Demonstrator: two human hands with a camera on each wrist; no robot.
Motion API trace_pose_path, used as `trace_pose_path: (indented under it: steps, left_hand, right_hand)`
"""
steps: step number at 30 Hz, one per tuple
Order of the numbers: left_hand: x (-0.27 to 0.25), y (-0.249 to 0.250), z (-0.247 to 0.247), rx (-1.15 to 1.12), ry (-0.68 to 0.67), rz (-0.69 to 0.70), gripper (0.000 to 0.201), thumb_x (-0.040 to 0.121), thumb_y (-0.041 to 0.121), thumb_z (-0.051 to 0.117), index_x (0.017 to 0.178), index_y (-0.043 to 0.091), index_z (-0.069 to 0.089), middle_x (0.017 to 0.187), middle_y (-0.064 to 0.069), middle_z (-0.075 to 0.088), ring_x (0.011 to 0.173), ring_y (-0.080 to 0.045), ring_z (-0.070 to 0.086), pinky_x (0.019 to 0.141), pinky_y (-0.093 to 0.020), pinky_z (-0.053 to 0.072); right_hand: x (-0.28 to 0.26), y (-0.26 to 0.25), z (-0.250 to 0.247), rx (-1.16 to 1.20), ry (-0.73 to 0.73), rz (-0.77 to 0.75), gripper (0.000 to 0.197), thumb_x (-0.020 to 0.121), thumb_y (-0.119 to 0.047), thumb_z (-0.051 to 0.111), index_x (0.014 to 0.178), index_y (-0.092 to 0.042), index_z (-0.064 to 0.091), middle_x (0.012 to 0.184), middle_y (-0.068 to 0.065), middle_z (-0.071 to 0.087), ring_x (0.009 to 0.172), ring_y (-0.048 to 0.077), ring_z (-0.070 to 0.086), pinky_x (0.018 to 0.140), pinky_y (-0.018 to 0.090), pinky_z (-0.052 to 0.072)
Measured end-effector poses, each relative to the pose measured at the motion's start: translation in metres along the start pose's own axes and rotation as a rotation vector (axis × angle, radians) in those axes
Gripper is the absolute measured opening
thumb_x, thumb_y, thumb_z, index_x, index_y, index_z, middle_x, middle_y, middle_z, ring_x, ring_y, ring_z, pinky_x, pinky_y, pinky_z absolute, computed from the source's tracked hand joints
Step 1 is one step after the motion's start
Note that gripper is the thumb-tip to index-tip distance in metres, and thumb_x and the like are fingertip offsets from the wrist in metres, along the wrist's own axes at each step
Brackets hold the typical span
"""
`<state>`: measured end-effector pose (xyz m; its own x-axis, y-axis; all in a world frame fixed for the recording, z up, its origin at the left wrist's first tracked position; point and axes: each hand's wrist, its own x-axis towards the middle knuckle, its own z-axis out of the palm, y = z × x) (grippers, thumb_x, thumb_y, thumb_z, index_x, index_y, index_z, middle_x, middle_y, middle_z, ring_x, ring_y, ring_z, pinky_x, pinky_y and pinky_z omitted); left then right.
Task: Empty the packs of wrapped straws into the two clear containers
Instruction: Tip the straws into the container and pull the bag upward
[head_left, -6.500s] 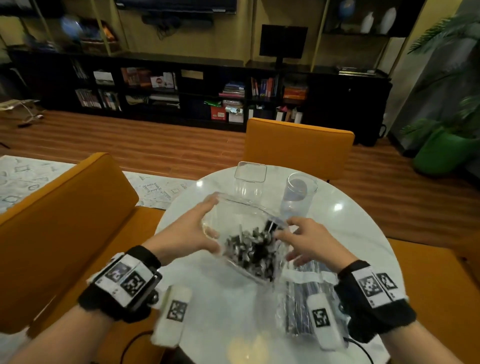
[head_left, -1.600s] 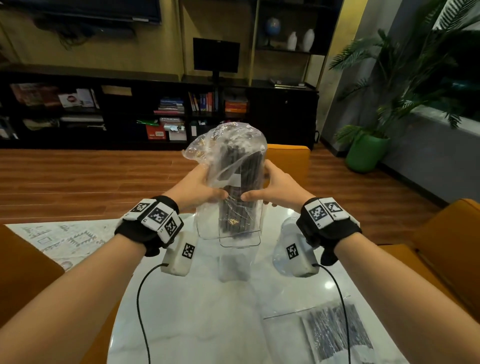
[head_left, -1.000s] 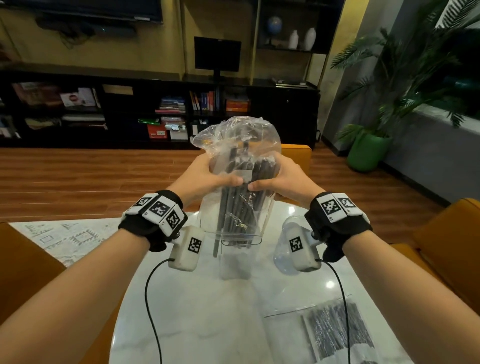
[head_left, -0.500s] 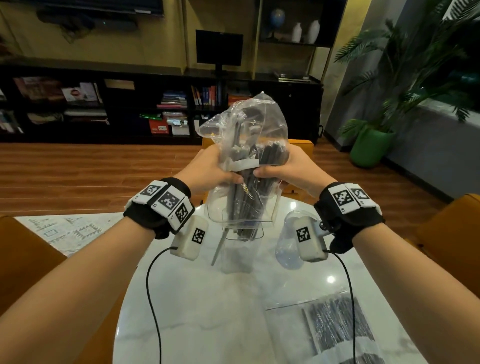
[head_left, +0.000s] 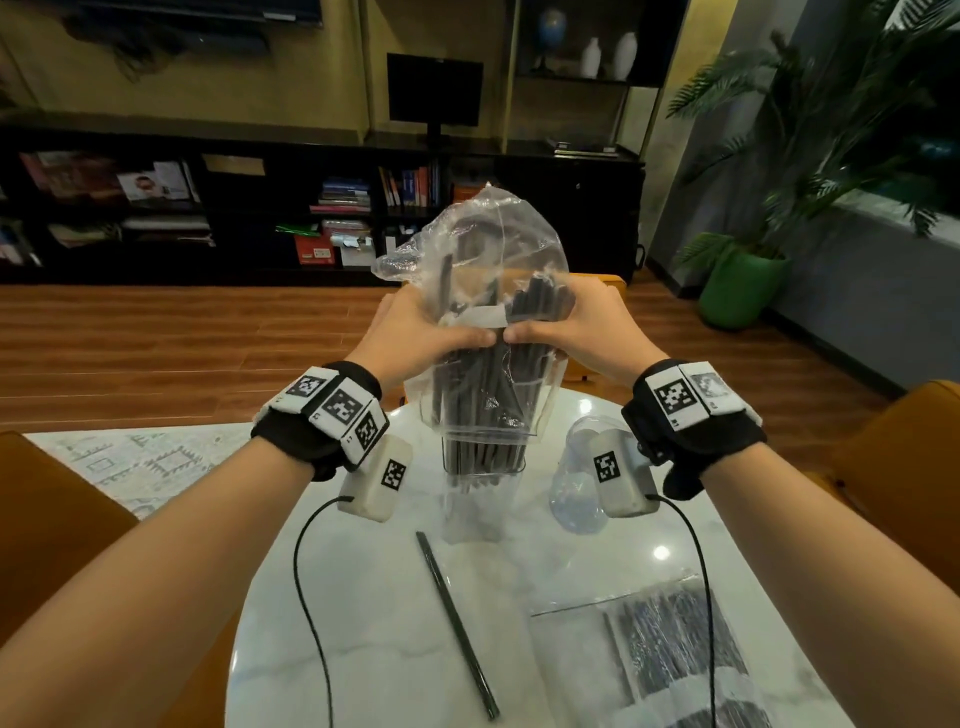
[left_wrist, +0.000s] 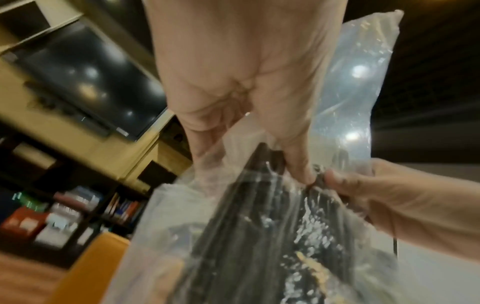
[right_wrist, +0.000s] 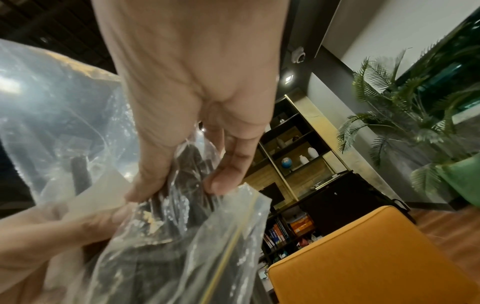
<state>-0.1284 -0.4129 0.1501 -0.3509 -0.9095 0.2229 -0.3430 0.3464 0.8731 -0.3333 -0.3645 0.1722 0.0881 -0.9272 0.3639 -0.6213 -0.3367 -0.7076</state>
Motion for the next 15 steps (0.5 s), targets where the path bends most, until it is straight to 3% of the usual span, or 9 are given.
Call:
trace_pose_path:
  steps: [3,6,9,11,12,15]
  left_hand:
    - [-0.004,0.006,-0.004,0.156,-0.046,0.029,0.047,0.076,0.05,0.076,0.117,0.028,0.068,0.106,0.01,0.073,0.102,-0.005,0.065,0.09,-0.026,0.05]
    - [-0.004,0.006,-0.008,0.085,-0.094,-0.006,0.042,0.079,0.035,0.079,0.118,0.025,0.066,0.108,0.008,0.072,0.104,-0.011,0.065,0.089,-0.032,0.053]
    - [-0.005,0.006,-0.01,0.016,-0.048,0.012,0.028,0.073,0.02,0.084,0.093,0.031,0.068,0.098,0.005,0.074,0.099,-0.015,0.07,0.088,-0.039,0.057]
    - [-0.006,0.005,-0.011,0.015,-0.007,0.037,0.025,0.071,0.021,0.086,0.078,0.032,0.065,0.088,0.008,0.074,0.09,-0.007,0.071,0.086,-0.034,0.058]
    - [-0.008,0.006,-0.01,0.015,0.002,0.048,0.023,0.072,0.024,0.086,0.077,0.032,0.065,0.086,0.009,0.074,0.085,-0.003,0.071,0.082,-0.03,0.059]
    - [-0.012,0.008,-0.011,0.074,-0.04,0.068,0.019,0.077,0.038,0.08,0.089,0.037,0.065,0.084,0.017,0.073,0.079,0.01,0.068,0.072,-0.014,0.055]
  right_hand:
    - [0.002,-0.003,-0.001,-0.019,0.006,-0.014,0.03,0.077,-0.023,0.081,0.104,-0.019,0.069,0.093,-0.008,0.071,0.089,0.002,0.067,0.075,0.007,0.051]
    - [0.002,-0.002,0.003,-0.019,-0.019,-0.005,0.039,0.078,-0.021,0.08,0.115,-0.015,0.067,0.102,0.0,0.073,0.091,0.013,0.07,0.071,0.023,0.06]
    - [0.002,-0.001,0.008,-0.039,0.016,-0.034,0.049,0.077,-0.018,0.081,0.123,-0.015,0.066,0.108,0.002,0.073,0.098,0.013,0.07,0.073,0.018,0.059]
    - [0.002,-0.001,0.011,-0.057,0.068,-0.055,0.047,0.075,-0.02,0.082,0.12,-0.014,0.068,0.105,0.003,0.074,0.098,0.015,0.069,0.078,0.019,0.058]
    - [0.003,-0.001,0.012,-0.063,0.09,-0.058,0.045,0.074,-0.021,0.082,0.117,-0.014,0.07,0.103,0.004,0.075,0.097,0.015,0.07,0.082,0.025,0.058]
    - [0.001,-0.002,0.015,-0.049,0.136,-0.061,0.037,0.076,-0.023,0.081,0.11,-0.012,0.072,0.098,0.005,0.076,0.093,0.016,0.071,0.085,0.032,0.058]
